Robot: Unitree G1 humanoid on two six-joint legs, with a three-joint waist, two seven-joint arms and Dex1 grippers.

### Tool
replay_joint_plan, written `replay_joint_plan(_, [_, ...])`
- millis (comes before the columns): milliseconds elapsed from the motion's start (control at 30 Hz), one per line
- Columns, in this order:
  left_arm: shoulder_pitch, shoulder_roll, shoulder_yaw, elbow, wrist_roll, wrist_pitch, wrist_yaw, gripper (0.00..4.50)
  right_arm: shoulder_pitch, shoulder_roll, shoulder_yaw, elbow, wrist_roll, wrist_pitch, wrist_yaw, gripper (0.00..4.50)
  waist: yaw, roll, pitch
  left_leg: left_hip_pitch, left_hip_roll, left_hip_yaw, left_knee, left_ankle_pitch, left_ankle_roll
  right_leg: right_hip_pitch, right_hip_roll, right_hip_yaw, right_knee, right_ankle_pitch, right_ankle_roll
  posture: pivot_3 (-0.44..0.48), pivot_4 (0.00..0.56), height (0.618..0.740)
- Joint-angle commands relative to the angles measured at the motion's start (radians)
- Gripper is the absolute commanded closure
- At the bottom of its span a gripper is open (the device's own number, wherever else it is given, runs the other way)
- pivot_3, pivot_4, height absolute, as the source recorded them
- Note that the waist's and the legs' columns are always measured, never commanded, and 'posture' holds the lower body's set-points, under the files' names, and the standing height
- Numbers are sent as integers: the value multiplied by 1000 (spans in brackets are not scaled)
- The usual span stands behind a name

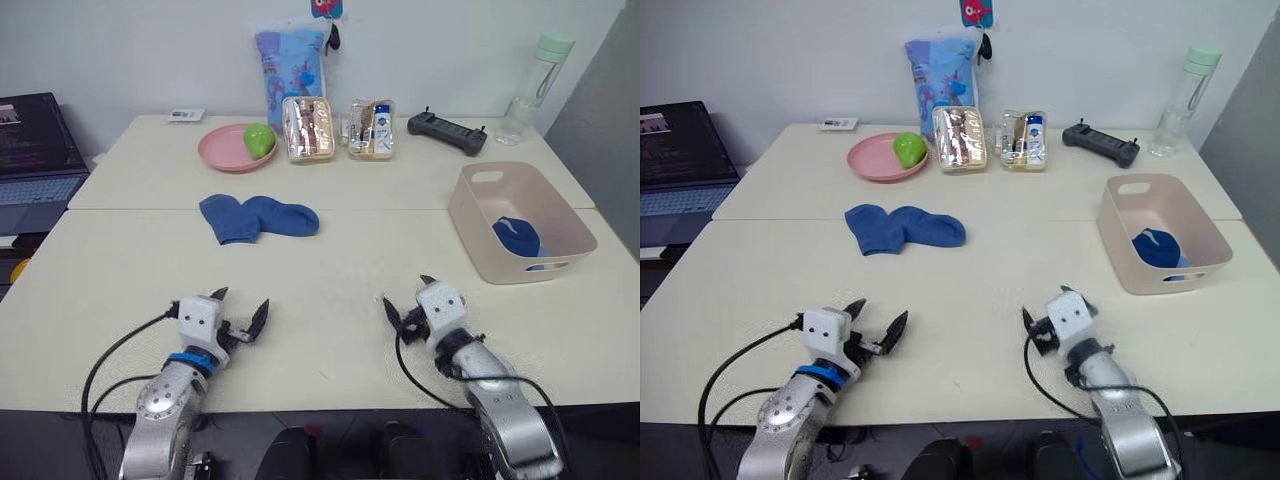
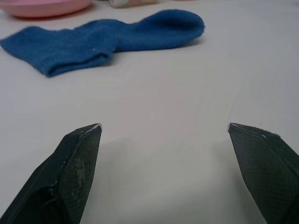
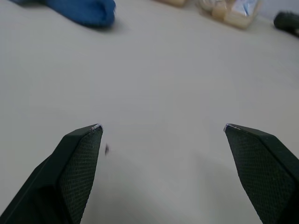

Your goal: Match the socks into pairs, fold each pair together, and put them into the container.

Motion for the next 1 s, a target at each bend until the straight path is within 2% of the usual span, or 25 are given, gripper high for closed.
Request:
replay_joint_plan(33, [-142, 63, 52, 28, -19, 60, 15, 0, -76, -39, 4, -23, 37, 17, 85, 16, 2, -1, -1, 0, 0, -1, 0, 0, 0, 0, 0, -1, 0, 0, 0, 0, 150, 740])
replay_joint_plan(167, [-341, 116, 28, 180, 12, 95, 2, 0, -169, -73, -10, -39, 168, 97, 229, 16, 1, -2, -1, -1, -1, -4, 0, 0, 0, 1, 0, -9, -1, 0, 0, 0, 150, 740])
replay_joint_plan(267, [-477, 109, -15, 352, 42, 55, -21, 0, -228, -124, -26, -45, 264, 131, 345, 16, 0, -2, -1, -1, -1, -4, 0, 0, 0, 1, 0, -10, -1, 0, 0, 0, 150, 740])
replay_joint_plan(400, [-605, 100, -65, 574, 101, -11, -18, 0, -264, -153, -51, -42, 312, 168, 366, 16, -1, -2, -1, -2, 0, -6, 0, 0, 0, 1, 0, -12, -1, 0, 0, 0, 150, 740])
replay_joint_plan(633, [-739, 80, -107, 879, 170, -87, 14, 0, -288, -164, -38, -37, 309, 170, 344, 16, -1, -2, -1, -3, 0, -7, 0, 0, 0, -1, 0, -12, -1, 0, 0, 0, 150, 740])
replay_joint_plan(767, [-787, 66, -88, 971, 159, -120, 24, 828, -287, -174, -38, -41, 302, 166, 336, 0, -1, -2, -1, -3, -1, -7, 0, 0, 0, 0, -1, -12, 0, 0, 0, 0, 150, 740])
replay_joint_plan(1000, [-793, 46, -58, 988, 136, -129, 35, 3095, -270, -191, -49, -67, 313, 175, 320, 0, -2, -2, -1, -3, -1, -7, 0, 0, 0, -1, -1, -12, 0, 0, 0, 0, 150, 740])
